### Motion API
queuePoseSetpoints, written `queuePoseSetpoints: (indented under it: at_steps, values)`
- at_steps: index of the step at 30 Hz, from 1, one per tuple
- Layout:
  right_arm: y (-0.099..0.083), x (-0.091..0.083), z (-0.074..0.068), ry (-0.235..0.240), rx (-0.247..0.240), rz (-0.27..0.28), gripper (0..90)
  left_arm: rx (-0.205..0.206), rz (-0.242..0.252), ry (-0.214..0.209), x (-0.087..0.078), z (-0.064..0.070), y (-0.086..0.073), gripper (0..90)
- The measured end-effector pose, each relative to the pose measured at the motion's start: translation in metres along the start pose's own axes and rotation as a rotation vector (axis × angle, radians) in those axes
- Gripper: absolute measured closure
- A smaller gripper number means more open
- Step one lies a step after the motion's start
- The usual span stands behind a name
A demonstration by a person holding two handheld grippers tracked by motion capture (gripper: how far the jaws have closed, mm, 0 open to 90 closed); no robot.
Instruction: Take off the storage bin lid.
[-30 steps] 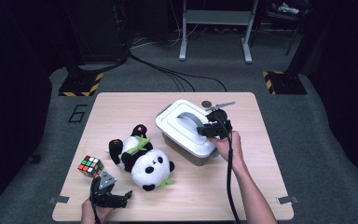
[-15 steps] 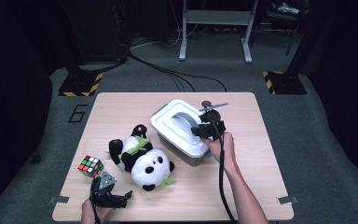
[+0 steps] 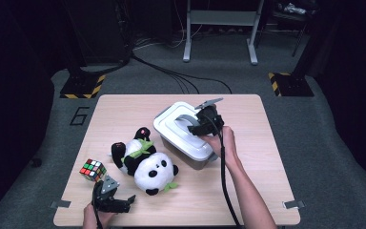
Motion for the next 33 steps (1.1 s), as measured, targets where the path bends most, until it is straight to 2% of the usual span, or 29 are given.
queuePoseSetpoints:
  at_steps: [2,5,7,14,25,33]
  values:
    - [0.006,0.003,-0.001,0.008,-0.050,0.000,53.7,0.001,-0.002,-0.002,0.000,0.000,0.000,0.0]
    - [0.009,0.007,0.002,-0.019,-0.080,-0.006,65.7,0.001,0.001,-0.001,0.000,0.000,0.000,0.0]
    - [0.010,0.008,0.001,-0.005,-0.052,-0.004,66.5,0.002,0.000,-0.001,0.000,0.000,0.000,0.0]
    - [0.010,0.008,-0.004,-0.023,-0.014,-0.009,66.9,0.001,0.001,-0.001,0.000,0.000,0.000,0.0]
    - [0.012,0.000,-0.001,-0.032,-0.002,0.022,67.1,0.011,-0.001,0.001,0.000,-0.001,0.000,0.0]
    - [0.019,-0.010,-0.002,-0.042,-0.030,0.045,67.1,0.010,0.000,0.001,0.000,-0.001,0.000,0.0]
Point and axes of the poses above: each handheld gripper's, and its own axes: x roughly forward along the jaws, y roughly out of its top, z roughly to its right, the point moved 10 cm from there along x, roughly forward along the jaws, and after that the axes turned 5 degrees about -z, right-handed, at the moved point
